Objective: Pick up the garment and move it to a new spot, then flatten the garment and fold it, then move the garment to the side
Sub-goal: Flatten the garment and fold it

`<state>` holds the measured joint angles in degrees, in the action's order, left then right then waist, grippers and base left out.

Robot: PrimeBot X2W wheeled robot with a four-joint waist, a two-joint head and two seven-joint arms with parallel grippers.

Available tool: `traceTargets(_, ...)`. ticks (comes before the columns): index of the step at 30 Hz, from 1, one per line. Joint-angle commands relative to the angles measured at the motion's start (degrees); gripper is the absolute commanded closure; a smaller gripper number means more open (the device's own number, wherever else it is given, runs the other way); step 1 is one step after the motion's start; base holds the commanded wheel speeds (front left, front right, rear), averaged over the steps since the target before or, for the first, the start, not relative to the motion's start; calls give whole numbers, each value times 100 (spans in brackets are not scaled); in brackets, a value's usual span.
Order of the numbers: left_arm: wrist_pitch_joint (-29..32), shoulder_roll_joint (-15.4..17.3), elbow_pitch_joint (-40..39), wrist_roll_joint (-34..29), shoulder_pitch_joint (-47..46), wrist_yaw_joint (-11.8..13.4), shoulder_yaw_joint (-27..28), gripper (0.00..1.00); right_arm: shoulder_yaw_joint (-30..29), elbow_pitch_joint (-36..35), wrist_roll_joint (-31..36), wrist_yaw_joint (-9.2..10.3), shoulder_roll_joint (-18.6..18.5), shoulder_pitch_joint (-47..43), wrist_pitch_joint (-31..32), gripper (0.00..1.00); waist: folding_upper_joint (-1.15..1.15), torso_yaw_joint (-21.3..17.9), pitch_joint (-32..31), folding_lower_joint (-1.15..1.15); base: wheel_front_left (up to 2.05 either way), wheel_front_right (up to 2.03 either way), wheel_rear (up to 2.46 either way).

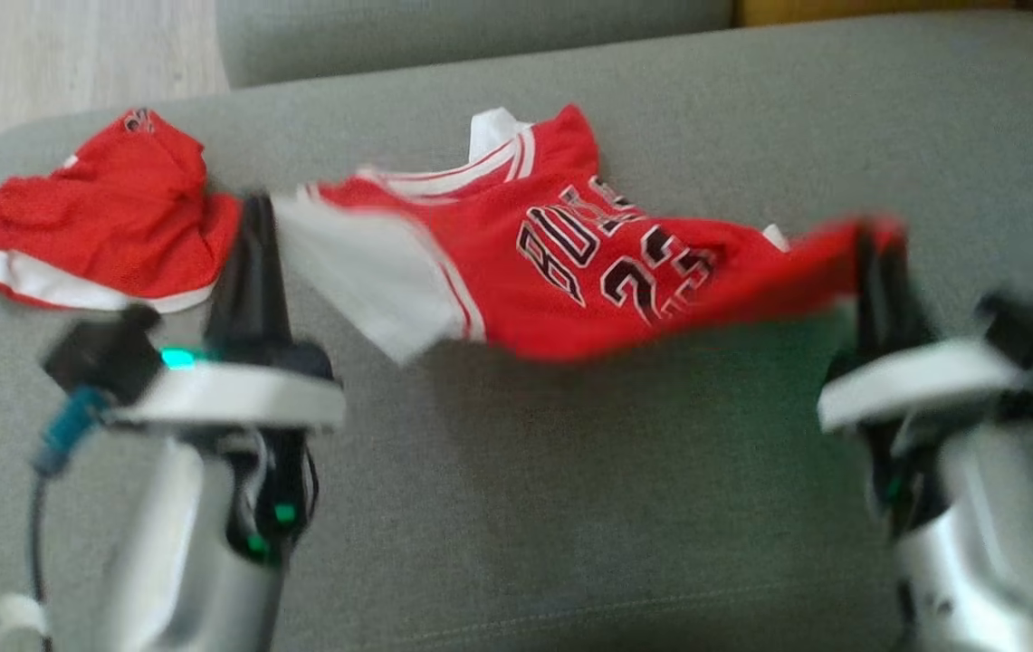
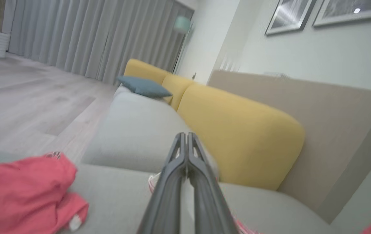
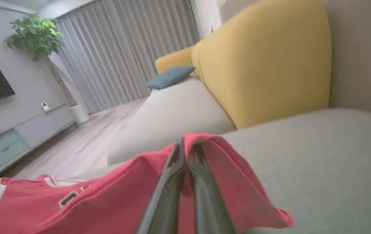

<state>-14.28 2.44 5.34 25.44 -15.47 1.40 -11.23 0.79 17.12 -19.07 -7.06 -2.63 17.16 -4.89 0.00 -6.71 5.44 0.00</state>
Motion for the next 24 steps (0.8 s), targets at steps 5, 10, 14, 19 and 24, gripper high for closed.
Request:
traceTargets(5,199,44,-822,282,-966,35,354,100,-87,-1233,101,-43,-25,791,513,100,0,35,-337,0,0,0,0)
traceTargets(10,715,44,-1451,593,-1379,216,437,100,-166,-1944,250,-43,-25,1082,1028,100,0,132,-661,0,0,0,0)
traceTargets(14,1232,51,-2054,778,-1330,420,410,100,-364,-2587,114,-43,-25,878,1473,100,0,234,-834,0,0,0,0)
traceTargets(19,1773,77,-2888,919,-1097,688,367,100,-689,-3431,-59,-43,-25,348,2075,100,0,346,-933,0,0,0,0)
traceTargets(24,2120,216,-3185,876,-1371,786,362,100,-1046,-3822,-75,-43,-25,230,2545,100,0,384,-887,0,0,0,0)
